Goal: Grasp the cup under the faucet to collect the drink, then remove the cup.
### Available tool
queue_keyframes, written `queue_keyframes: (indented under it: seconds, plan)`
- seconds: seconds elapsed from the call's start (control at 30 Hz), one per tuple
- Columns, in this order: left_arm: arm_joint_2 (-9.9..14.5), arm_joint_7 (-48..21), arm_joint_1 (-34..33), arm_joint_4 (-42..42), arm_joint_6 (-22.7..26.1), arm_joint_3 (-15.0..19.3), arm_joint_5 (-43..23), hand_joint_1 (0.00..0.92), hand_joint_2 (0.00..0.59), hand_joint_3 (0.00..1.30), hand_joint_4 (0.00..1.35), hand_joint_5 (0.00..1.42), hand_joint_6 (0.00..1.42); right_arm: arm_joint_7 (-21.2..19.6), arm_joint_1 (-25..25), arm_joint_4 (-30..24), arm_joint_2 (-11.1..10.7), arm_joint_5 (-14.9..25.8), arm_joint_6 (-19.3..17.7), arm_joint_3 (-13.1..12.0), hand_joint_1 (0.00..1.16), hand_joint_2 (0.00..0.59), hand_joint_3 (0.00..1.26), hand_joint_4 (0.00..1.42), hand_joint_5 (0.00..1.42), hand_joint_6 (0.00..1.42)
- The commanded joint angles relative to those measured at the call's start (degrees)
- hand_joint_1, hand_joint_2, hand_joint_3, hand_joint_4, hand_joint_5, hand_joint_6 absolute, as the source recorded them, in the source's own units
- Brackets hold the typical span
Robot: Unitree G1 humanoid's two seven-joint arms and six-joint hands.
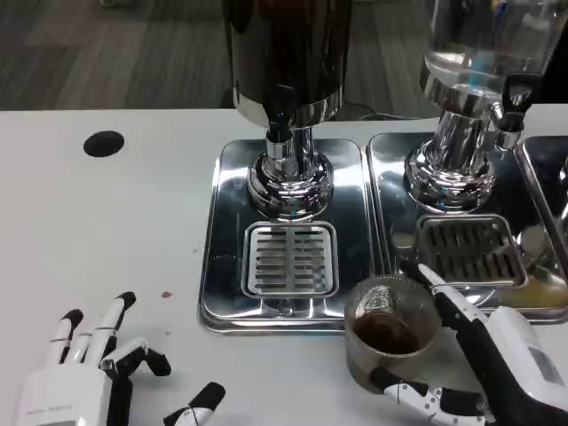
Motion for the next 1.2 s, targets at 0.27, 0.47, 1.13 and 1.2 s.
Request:
queue_keyframes:
  seconds: [0.27, 0.47, 1.13, 1.2]
  plan:
    - [0.05, 0.61, -0.44, 0.56, -0.49, 0.23, -0.36, 0.000, 0.147, 0.74, 0.12, 0.24, 0.11, 2.84, 0.34, -1.48, -1.11, 4.01, -0.98, -0.81, 0.56, 0.155, 0.00, 0.00, 0.00, 0.11]
    - [0.16, 0.50, -0.66, 0.82, -0.74, 0.42, -0.60, 0.000, 0.147, 0.74, 0.12, 0.24, 0.11, 3.71, 1.41, -2.15, -1.08, 7.01, -1.97, -1.35, 0.54, 0.147, 0.00, 0.00, 0.00, 0.04]
    - [0.01, -0.40, 0.37, -0.63, 0.14, 0.75, -0.60, 0.000, 0.163, 0.60, 0.08, 0.22, 0.11, -11.30, -0.02, -8.69, 0.87, -6.87, 4.26, -12.78, 0.51, 0.360, 0.00, 0.00, 0.00, 0.03]
    - [0.09, -0.23, 0.65, -0.58, 0.13, 0.99, -0.76, 0.000, 0.161, 0.60, 0.08, 0.22, 0.11, -12.40, -1.52, -6.31, 0.03, -7.98, 5.47, -12.86, 0.34, 0.406, 0.00, 0.00, 0.00, 0.00]
